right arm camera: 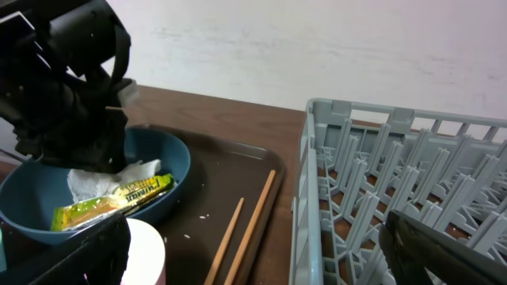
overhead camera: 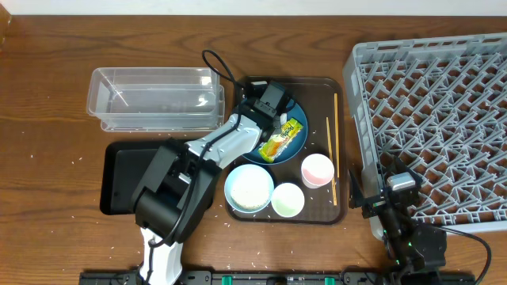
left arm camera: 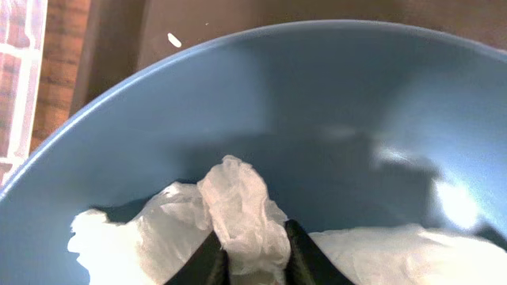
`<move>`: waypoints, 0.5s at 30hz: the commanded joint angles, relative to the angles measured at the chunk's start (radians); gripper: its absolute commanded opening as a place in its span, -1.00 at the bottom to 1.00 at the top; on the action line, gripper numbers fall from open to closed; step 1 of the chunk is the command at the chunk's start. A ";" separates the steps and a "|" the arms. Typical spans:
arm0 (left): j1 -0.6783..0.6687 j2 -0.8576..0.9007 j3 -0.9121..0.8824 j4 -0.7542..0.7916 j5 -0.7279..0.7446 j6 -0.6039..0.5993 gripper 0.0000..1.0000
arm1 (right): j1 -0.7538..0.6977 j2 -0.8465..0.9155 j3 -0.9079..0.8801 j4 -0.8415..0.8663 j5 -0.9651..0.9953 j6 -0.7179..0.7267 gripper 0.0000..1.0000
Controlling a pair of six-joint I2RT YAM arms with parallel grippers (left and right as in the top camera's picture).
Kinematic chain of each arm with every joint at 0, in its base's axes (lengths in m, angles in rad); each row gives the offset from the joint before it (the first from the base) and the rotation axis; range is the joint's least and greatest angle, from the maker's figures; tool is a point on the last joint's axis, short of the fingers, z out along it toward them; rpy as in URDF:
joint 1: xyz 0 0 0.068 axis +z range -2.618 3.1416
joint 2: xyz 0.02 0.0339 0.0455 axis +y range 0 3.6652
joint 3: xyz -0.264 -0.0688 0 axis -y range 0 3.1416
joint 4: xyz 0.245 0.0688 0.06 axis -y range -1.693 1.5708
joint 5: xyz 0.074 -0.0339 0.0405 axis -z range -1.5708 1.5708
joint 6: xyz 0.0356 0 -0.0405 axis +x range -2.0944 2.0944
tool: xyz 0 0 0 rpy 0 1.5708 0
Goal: Sort waste into correct bins and load items into the dishwasher rack
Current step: 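Close the left gripper on the tissue and lift it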
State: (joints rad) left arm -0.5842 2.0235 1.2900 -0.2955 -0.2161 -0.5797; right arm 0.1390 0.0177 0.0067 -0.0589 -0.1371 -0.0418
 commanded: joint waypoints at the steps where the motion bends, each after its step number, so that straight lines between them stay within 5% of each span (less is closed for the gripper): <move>1: 0.002 -0.083 0.006 -0.006 -0.005 -0.002 -0.63 | -0.013 0.000 -0.001 -0.004 0.002 -0.008 0.98; 15: 0.003 -0.322 0.006 -0.071 -0.005 -0.002 -0.84 | -0.013 0.000 -0.001 -0.004 0.002 -0.008 0.99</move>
State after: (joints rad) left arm -0.5842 1.7462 1.2900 -0.3557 -0.2153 -0.5797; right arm 0.1390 0.0177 0.0067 -0.0589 -0.1371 -0.0422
